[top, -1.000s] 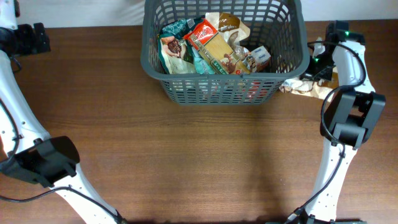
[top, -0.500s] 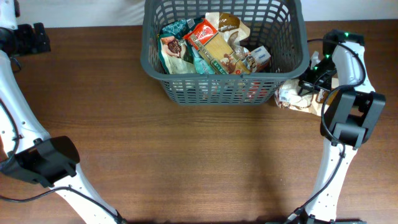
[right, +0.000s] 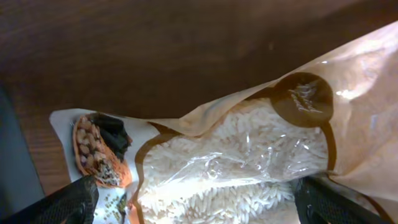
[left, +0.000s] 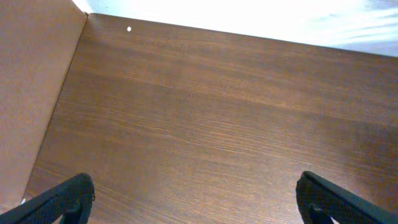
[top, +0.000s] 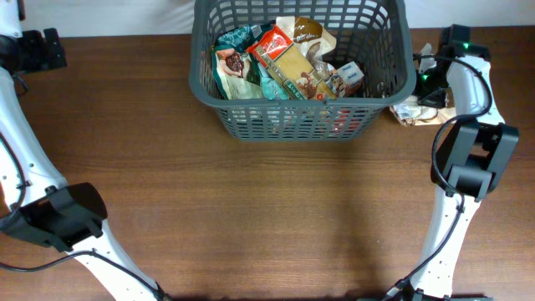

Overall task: Pack container
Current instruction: 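Lower the right gripper and grasp the brown Pantree rice bag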

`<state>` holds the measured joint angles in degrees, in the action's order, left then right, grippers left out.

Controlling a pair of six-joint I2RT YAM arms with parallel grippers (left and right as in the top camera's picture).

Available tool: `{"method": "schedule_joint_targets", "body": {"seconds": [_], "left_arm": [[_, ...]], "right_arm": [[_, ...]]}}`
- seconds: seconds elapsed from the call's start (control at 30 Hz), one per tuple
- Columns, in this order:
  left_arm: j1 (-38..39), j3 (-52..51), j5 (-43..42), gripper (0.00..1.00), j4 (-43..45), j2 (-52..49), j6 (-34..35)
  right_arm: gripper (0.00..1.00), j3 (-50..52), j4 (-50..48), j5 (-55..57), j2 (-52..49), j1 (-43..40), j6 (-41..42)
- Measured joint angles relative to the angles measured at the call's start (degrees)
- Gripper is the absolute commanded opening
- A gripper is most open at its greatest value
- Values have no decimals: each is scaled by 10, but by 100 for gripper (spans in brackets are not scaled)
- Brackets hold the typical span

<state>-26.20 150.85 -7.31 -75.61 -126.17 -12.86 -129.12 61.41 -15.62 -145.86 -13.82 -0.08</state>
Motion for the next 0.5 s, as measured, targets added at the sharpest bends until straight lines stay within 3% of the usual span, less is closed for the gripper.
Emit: {"method": "schedule_joint_targets", "body": {"seconds": [0.5], "left_arm": [[0, 0, 0, 99, -2, 0, 0]], "right_arm": [[99, 0, -8, 16, 0, 1, 12]]}}
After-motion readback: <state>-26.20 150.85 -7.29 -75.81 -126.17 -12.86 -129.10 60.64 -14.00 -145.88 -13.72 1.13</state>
